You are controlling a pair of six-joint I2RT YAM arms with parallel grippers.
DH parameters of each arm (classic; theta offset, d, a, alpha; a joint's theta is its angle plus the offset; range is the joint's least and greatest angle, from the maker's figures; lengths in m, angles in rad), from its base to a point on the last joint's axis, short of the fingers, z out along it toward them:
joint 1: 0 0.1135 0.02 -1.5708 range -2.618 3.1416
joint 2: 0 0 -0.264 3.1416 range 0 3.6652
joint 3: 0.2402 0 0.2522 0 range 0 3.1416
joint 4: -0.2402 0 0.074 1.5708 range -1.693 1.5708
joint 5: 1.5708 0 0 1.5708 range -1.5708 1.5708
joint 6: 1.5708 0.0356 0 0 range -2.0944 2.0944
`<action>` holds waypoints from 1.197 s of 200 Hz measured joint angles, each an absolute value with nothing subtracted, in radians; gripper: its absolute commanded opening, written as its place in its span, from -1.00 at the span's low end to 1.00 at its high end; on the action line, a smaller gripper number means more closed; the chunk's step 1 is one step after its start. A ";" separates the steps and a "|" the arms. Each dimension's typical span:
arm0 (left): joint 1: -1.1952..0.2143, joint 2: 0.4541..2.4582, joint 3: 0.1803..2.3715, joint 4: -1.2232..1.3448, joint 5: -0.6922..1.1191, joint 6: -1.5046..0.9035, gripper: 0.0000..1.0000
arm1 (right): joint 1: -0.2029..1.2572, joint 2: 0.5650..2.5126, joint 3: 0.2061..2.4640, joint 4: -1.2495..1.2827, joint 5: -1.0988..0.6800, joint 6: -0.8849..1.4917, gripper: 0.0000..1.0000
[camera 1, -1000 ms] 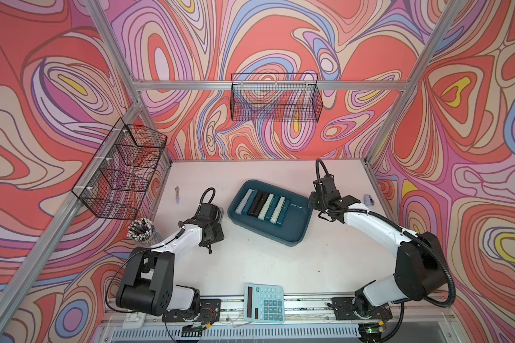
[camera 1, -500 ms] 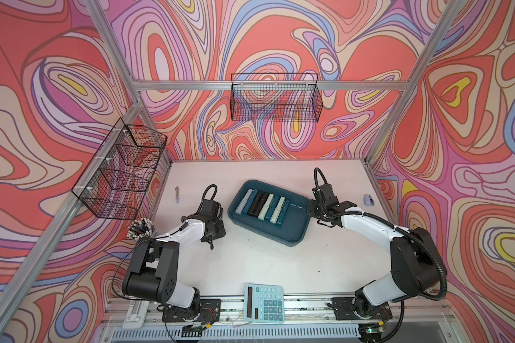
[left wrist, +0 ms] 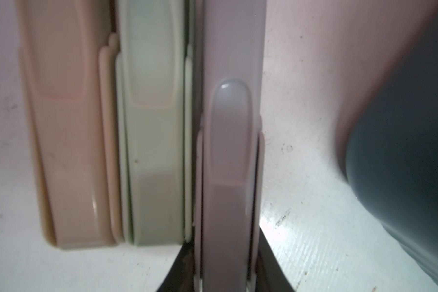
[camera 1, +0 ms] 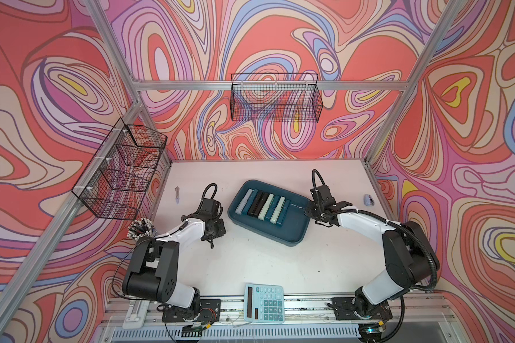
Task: Put the pruning pliers into the storage box
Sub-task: Pick up the pruning pliers from the center of the board.
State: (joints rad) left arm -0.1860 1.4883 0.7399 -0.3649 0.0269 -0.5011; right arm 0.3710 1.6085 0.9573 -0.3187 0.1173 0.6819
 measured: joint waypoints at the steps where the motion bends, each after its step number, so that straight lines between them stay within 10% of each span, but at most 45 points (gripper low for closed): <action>1: -0.186 1.488 0.740 -0.365 0.027 -0.501 -0.63 | 0.371 1.608 0.957 -0.318 0.117 0.682 -0.73; 151: -0.248 1.347 0.938 -0.536 -0.043 -0.461 -0.79 | 0.330 1.571 0.904 -0.275 0.096 0.683 -0.91; 239: -0.560 1.404 1.208 -0.621 -0.134 -0.441 -0.80 | 0.331 1.488 0.801 -0.208 0.044 0.796 -0.91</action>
State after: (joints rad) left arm -0.5598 1.4044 1.2079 -0.6209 -0.1337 -0.4412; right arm 0.3309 1.4876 0.8013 -0.2085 0.0441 0.7963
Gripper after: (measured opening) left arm 0.280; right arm 0.084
